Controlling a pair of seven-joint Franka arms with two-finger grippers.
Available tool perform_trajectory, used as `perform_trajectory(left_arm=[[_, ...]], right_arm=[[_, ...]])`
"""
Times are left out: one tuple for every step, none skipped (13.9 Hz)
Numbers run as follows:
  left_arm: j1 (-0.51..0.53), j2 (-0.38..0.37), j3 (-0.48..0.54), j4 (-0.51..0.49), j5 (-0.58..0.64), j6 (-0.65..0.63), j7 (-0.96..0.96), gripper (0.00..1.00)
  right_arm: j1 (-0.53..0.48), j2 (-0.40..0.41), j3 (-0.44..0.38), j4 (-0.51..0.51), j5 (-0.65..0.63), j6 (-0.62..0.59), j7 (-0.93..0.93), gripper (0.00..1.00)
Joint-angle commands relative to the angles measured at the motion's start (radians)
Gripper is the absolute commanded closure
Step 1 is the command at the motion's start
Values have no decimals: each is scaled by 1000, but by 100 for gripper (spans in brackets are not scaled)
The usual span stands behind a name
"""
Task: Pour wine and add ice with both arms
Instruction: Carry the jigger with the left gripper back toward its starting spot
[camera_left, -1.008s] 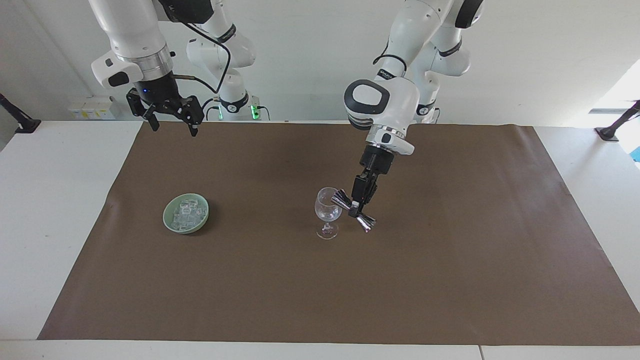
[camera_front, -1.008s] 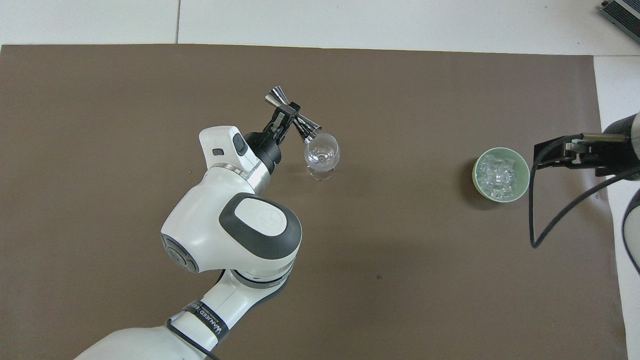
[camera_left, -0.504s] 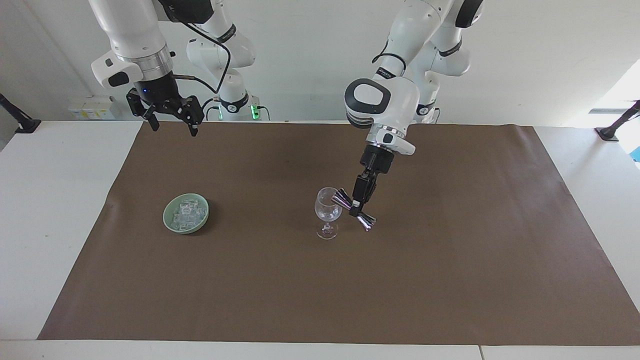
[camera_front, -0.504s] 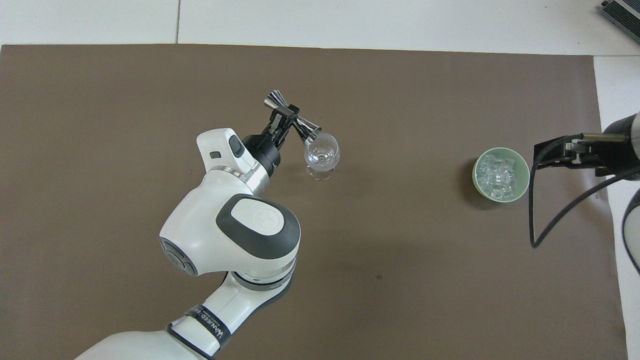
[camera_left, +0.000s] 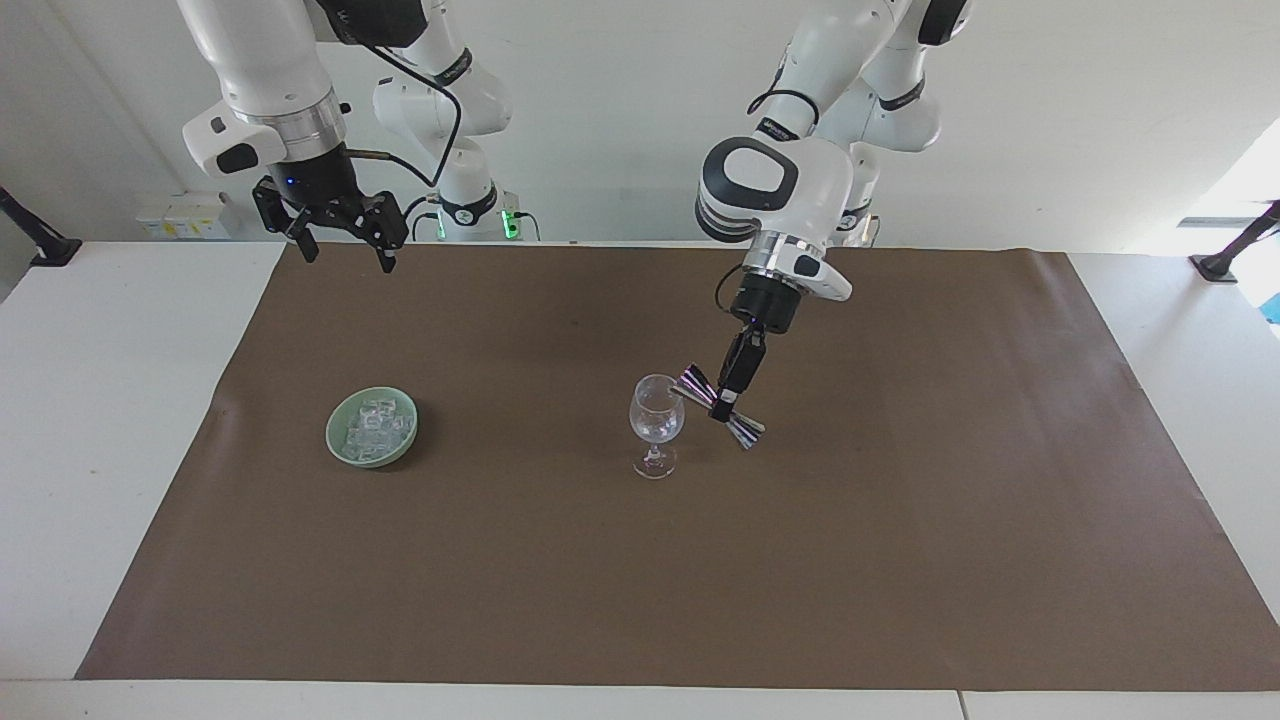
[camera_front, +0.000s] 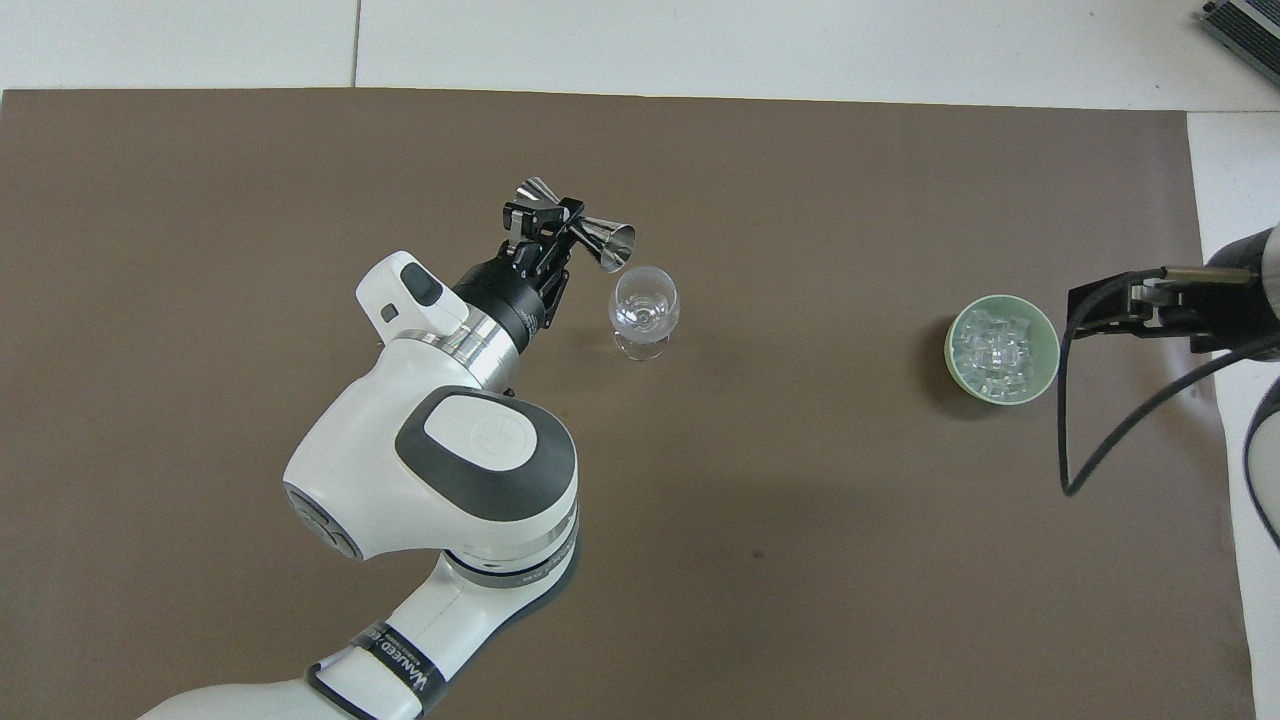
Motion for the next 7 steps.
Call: perform_trajectory(left_arm=[[29,-34,-7,-30,-14,-54,-139,100],[41,-37,-7,-36,-14,-60,-219,100],[49,-43,-7,-47,-14,-74,-300,100],[54,-47,-6,-55,-14,-84,-368,100],[61,-49,-6,-56,-14,-92,-432,100],[79,-54,-6,-64,-14,-107,-490,100],[101,-66,-6,-79,-14,-144,-543,100]], right_arm=[[-7,-23,3,-22,4,-8,-27,0],[-7,-23,3,-22,4,-8,-27,0],[-7,-23,3,-22,4,-8,-27,0],[-7,-23,3,-22,4,-8,-27,0],[-7,-23,3,-22,4,-8,-27,0],[-7,-23,3,-22,4,-8,-27,0],[-7,-23,3,-22,4,-8,-27,0]])
